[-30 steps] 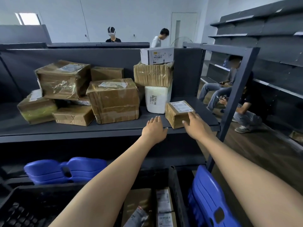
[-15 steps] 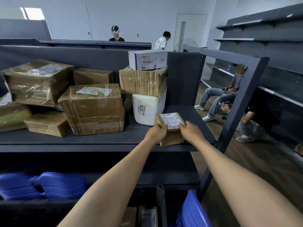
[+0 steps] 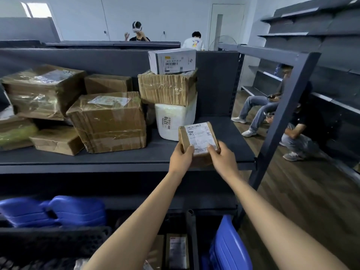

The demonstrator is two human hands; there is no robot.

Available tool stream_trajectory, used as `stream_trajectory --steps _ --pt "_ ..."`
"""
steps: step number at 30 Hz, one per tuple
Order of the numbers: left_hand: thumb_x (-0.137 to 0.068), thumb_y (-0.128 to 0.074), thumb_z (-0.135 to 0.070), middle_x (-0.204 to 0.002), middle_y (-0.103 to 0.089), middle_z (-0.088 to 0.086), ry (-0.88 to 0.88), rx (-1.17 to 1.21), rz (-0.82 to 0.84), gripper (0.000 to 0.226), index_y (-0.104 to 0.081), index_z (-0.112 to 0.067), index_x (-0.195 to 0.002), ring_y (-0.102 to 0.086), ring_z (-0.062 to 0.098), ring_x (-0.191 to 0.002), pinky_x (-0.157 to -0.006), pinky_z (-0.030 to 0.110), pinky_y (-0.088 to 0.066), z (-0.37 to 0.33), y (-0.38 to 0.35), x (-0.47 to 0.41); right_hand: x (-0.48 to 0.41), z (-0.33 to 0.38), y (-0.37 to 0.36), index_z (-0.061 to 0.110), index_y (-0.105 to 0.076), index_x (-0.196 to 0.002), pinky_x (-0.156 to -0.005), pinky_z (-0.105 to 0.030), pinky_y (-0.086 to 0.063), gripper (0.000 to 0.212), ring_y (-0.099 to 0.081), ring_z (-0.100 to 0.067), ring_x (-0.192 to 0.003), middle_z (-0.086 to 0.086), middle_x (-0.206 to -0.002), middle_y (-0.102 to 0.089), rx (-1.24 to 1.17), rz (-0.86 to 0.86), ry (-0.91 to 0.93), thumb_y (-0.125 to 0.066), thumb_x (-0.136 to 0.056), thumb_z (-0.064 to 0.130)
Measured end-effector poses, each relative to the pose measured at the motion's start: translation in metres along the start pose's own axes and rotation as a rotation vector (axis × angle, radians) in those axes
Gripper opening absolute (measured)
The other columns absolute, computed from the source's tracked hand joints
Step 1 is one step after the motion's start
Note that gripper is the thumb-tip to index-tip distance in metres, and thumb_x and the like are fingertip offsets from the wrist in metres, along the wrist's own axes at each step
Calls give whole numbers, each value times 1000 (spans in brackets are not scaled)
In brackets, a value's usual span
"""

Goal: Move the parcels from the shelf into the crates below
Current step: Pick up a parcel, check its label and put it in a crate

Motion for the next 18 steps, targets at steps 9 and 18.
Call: stream_trajectory --steps 9,18 --pt "-95 -57 -28 -105 -72 -15 -138 191 -12 21 -63 -37 -114 -66 1 -102 -87 18 -50 10 60 96 110 19 -25 22 -56 -129 -77 -11 -44 37 -61 1 -101 14 -109 -67 -315 -84 -26 -56 -94 33" --pt "-97 -55 -21 -130 -63 -5 -134 295 -22 44 -50 -16 -140 -60 7 -119 -103 30 -47 45 143 205 230 57 -57 30 -58 -127 -89 -12 -46 31 -61 5 -107 17 -113 -68 -485 144 -46 -48 -98 33"
Point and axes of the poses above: each hand's wrist, its own x-axis away from the middle knuckle, its own y-axis out of the back of the hand, z = x × y, the point moved 1 cm from there along -x, towards the middle knuckle
